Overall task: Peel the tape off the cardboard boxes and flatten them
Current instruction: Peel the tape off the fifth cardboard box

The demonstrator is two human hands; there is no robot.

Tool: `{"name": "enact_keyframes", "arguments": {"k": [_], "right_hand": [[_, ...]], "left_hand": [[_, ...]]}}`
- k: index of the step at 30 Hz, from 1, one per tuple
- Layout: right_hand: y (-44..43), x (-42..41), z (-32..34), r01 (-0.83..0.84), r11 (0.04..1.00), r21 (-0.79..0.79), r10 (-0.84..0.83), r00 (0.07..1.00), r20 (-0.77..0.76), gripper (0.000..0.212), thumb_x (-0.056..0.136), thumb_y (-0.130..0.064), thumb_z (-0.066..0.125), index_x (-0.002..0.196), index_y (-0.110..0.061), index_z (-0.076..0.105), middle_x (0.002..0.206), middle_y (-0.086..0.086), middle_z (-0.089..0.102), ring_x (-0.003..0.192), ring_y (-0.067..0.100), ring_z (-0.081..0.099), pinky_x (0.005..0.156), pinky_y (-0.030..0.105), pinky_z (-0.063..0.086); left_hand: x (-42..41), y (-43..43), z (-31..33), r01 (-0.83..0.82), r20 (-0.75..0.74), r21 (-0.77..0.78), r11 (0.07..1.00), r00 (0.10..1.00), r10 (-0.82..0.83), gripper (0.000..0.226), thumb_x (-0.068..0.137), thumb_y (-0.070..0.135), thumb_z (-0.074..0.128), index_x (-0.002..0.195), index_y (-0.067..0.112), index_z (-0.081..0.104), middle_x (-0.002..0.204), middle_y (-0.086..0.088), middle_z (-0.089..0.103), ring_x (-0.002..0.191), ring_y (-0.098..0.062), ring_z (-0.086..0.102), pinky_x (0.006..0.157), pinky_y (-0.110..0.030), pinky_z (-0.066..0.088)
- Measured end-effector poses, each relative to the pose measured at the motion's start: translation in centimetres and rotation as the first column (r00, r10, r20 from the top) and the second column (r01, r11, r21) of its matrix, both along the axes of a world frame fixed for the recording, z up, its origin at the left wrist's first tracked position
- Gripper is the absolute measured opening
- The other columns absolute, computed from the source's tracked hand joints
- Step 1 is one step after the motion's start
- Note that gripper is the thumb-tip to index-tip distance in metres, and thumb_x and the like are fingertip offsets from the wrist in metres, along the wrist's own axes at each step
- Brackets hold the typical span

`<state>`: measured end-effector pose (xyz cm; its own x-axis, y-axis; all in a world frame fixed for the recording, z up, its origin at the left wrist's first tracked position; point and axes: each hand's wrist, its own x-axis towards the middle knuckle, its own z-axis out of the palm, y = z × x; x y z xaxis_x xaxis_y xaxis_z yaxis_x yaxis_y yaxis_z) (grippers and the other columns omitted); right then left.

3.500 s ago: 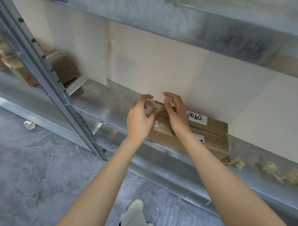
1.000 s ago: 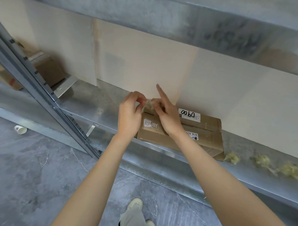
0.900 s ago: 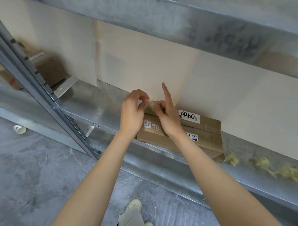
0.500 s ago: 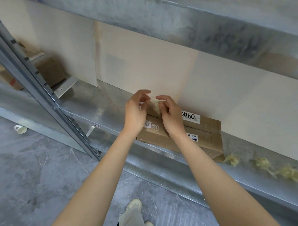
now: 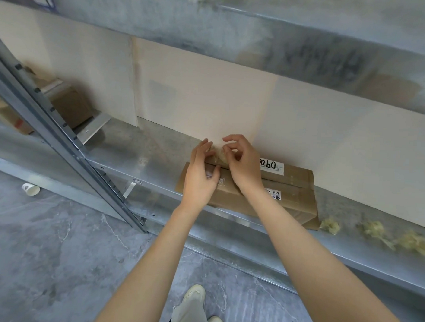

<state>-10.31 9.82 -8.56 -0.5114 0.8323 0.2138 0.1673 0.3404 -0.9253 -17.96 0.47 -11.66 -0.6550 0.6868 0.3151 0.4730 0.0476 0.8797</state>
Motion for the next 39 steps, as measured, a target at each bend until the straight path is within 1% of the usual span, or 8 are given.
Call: {"name": "enact_keyframes", "arguments": {"k": [3,7,10,16,26,30,34,39], "right_hand": [[0.0,0.0,0.1,-0.044,0.998,-0.035,0.046,0.998,0.045,0.011,0.089,-0.013,0.061,0.091,-0.021,0.068,0.084,-0.01,0.071,0.081,0.003,0.066,0.073,0.018,0.048],[0.2,0.0,-0.2,-0.109,0.994,0.003,0.106,0.973,0.203,0.003,0.086,-0.03,0.068,0.087,-0.028,0.069,0.089,-0.013,0.07,0.09,0.004,0.064,0.083,0.034,0.051],[0.3,0.6,-0.3,-0.122,0.984,0.132,0.072,0.941,0.331,0.009,0.086,-0.036,0.069,0.081,-0.028,0.068,0.091,-0.008,0.063,0.086,0.01,0.059,0.079,0.036,0.048],[0.4,1.7,-0.2,-0.163,0.972,0.166,0.094,0.928,0.361,0.021,0.089,-0.043,0.065,0.096,-0.027,0.078,0.094,-0.01,0.057,0.086,0.013,0.057,0.076,0.037,0.046],[2.3,6.6,0.3,0.008,0.967,0.254,-0.114,0.908,0.403,0.017,0.083,-0.023,0.066,0.095,-0.033,0.073,0.085,-0.012,0.059,0.087,0.006,0.053,0.071,0.029,0.042],[4.4,11.5,0.8,0.121,0.945,0.303,-0.248,0.87,0.427,0.018,0.082,-0.017,0.067,0.093,-0.032,0.068,0.085,-0.013,0.061,0.091,0.011,0.05,0.083,0.038,0.043],[4.7,12.8,0.6,0.166,0.918,0.359,-0.331,0.821,0.466,0.019,0.081,-0.026,0.07,0.099,-0.032,0.068,0.112,-0.009,0.06,0.111,0.021,0.049,0.089,0.035,0.034],[4.3,13.6,0.0,0.262,0.889,0.376,-0.444,0.696,0.564,0.052,0.082,-0.054,0.066,0.127,-0.027,0.059,0.147,-0.008,0.041,0.143,0.019,0.023,0.108,0.039,0.023]], "left_hand": [[0.1,-0.1,-0.2,-0.033,0.041,-0.024,0.999,0.999,0.034,0.061,0.084,0.003,0.064,0.14,0.016,0.044,0.132,-0.002,0.056,0.111,0.003,0.054,0.089,-0.016,0.048],[0.3,-0.1,-0.1,-0.069,0.083,-0.043,0.997,0.994,0.072,0.059,0.084,0.013,0.066,0.139,0.02,0.045,0.125,0.006,0.063,0.114,0.001,0.057,0.09,-0.021,0.048],[0.4,-0.2,0.0,-0.086,0.046,-0.057,0.995,0.995,0.088,0.053,0.085,0.016,0.065,0.136,0.021,0.049,0.127,0.007,0.063,0.118,-0.003,0.057,0.09,-0.025,0.049],[0.4,-0.2,-0.3,-0.109,-0.058,-0.064,0.992,0.993,0.105,0.044,0.086,0.017,0.066,0.128,0.019,0.054,0.125,0.007,0.063,0.112,-0.011,0.06,0.091,-0.039,0.052],[-0.2,-0.1,-0.7,-0.06,-0.151,-0.048,0.997,0.987,0.052,0.036,0.082,0.024,0.062,0.116,0.014,0.065,0.134,0.005,0.057,0.111,-0.015,0.061,0.092,-0.044,0.052],[-0.2,-0.1,-1.0,-0.054,-0.157,-0.055,0.997,0.987,0.044,0.031,0.082,0.023,0.062,0.111,0.016,0.07,0.136,0.007,0.057,0.107,-0.013,0.063,0.09,-0.046,0.053],[0.0,0.1,-1.0,-0.078,-0.154,-0.063,0.995,0.986,0.067,0.033,0.08,0.026,0.06,0.11,0.017,0.071,0.135,0.008,0.057,0.108,-0.014,0.064,0.085,-0.046,0.054],[0.1,-0.1,-0.7,-0.074,-0.169,-0.072,0.995,0.984,0.061,0.045,0.075,0.051,0.065,0.109,0.023,0.07,0.135,0.014,0.056,0.115,-0.011,0.061,0.092,-0.047,0.052]]}}
